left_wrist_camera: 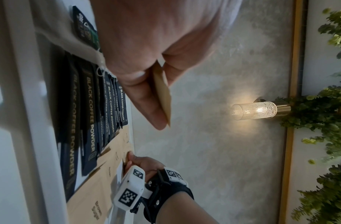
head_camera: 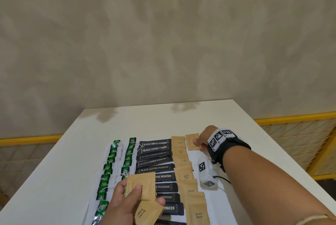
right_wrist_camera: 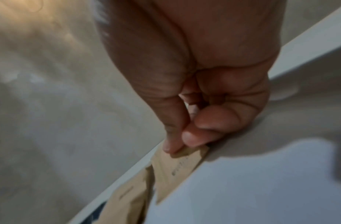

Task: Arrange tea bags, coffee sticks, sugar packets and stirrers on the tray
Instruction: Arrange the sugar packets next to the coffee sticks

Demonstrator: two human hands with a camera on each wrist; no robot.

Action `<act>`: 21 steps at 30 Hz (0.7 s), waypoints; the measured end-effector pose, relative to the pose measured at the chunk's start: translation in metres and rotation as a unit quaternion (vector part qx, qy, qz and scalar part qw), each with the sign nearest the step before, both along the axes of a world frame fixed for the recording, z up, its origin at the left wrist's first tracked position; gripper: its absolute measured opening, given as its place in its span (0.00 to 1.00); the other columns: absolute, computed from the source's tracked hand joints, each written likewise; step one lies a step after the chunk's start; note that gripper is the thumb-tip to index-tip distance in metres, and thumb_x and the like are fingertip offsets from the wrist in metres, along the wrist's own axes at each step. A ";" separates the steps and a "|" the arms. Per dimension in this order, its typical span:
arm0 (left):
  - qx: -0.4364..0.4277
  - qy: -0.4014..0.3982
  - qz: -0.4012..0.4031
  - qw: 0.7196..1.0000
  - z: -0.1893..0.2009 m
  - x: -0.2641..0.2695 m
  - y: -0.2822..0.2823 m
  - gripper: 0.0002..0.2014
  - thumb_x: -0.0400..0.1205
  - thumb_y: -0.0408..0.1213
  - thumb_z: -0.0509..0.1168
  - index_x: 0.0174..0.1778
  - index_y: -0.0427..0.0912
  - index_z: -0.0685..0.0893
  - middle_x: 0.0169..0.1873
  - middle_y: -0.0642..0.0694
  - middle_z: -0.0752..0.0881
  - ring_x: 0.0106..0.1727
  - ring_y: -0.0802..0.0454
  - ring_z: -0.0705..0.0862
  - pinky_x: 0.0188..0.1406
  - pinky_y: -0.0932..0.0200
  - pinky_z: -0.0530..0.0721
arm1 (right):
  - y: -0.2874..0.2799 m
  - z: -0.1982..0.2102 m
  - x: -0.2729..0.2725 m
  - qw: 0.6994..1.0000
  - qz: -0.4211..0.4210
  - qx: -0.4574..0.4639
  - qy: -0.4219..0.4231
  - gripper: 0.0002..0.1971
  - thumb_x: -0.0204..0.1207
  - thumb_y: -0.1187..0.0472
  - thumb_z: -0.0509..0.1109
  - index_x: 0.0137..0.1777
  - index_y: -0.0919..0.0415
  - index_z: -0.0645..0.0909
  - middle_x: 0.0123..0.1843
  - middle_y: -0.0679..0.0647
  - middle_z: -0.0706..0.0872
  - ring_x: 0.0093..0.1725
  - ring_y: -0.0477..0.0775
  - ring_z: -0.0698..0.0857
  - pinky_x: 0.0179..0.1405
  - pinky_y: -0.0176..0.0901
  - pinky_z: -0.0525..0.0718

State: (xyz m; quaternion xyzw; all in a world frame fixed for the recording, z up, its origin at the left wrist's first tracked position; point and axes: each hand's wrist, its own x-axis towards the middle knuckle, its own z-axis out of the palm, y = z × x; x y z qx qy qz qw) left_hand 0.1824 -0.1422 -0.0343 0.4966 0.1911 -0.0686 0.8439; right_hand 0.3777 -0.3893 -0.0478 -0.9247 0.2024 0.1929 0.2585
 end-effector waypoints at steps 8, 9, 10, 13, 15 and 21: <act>0.007 -0.001 0.015 1.000 0.011 0.002 -0.010 0.08 0.82 0.20 0.59 0.51 0.36 0.77 0.40 0.31 0.81 0.25 0.36 0.85 0.08 0.54 0.80 | 0.000 -0.013 0.007 0.995 0.051 -0.078 -0.031 0.22 0.67 0.34 0.72 0.32 0.54 0.81 0.36 0.50 0.92 0.41 0.54 0.91 0.47 0.46 0.88; -0.005 0.003 0.011 1.000 0.010 0.003 -0.012 0.09 0.81 0.19 0.60 0.49 0.37 0.77 0.42 0.30 0.81 0.26 0.35 0.86 0.08 0.49 0.81 | 0.000 -0.012 0.006 0.992 0.054 -0.103 -0.039 0.23 0.67 0.33 0.71 0.33 0.55 0.81 0.37 0.51 0.91 0.41 0.53 0.91 0.47 0.45 0.88; -0.015 0.010 0.005 1.000 0.009 0.005 -0.013 0.10 0.81 0.19 0.60 0.49 0.38 0.77 0.45 0.29 0.82 0.32 0.31 0.86 0.11 0.42 0.83 | 0.000 -0.011 0.003 0.992 0.053 -0.106 -0.048 0.22 0.68 0.34 0.71 0.33 0.55 0.81 0.37 0.52 0.91 0.40 0.53 0.90 0.47 0.44 0.87; -0.046 0.021 -0.012 0.999 0.007 0.010 -0.017 0.10 0.81 0.19 0.58 0.50 0.38 0.77 0.50 0.28 0.81 0.41 0.28 0.82 0.18 0.36 0.85 | 0.002 0.006 -0.012 0.998 0.027 -0.026 -0.060 0.16 0.72 0.48 0.74 0.31 0.57 0.79 0.34 0.52 0.87 0.36 0.52 0.87 0.47 0.44 0.87; -0.059 0.010 -0.039 0.997 0.007 0.016 -0.020 0.12 0.82 0.18 0.55 0.53 0.37 0.77 0.52 0.27 0.81 0.39 0.27 0.84 0.24 0.38 0.88 | 0.001 0.017 -0.016 0.997 0.020 0.037 -0.068 0.14 0.77 0.56 0.72 0.31 0.58 0.77 0.32 0.51 0.83 0.32 0.50 0.83 0.39 0.41 0.85; -0.004 -0.055 -0.055 0.997 0.009 0.032 -0.038 0.14 0.83 0.23 0.59 0.61 0.44 0.75 0.53 0.33 0.87 0.42 0.34 0.90 0.27 0.48 0.89 | 0.021 0.052 -0.054 0.931 0.092 0.349 0.049 0.18 0.80 0.50 0.70 0.54 0.67 0.81 0.39 0.58 0.87 0.34 0.52 0.84 0.33 0.37 0.82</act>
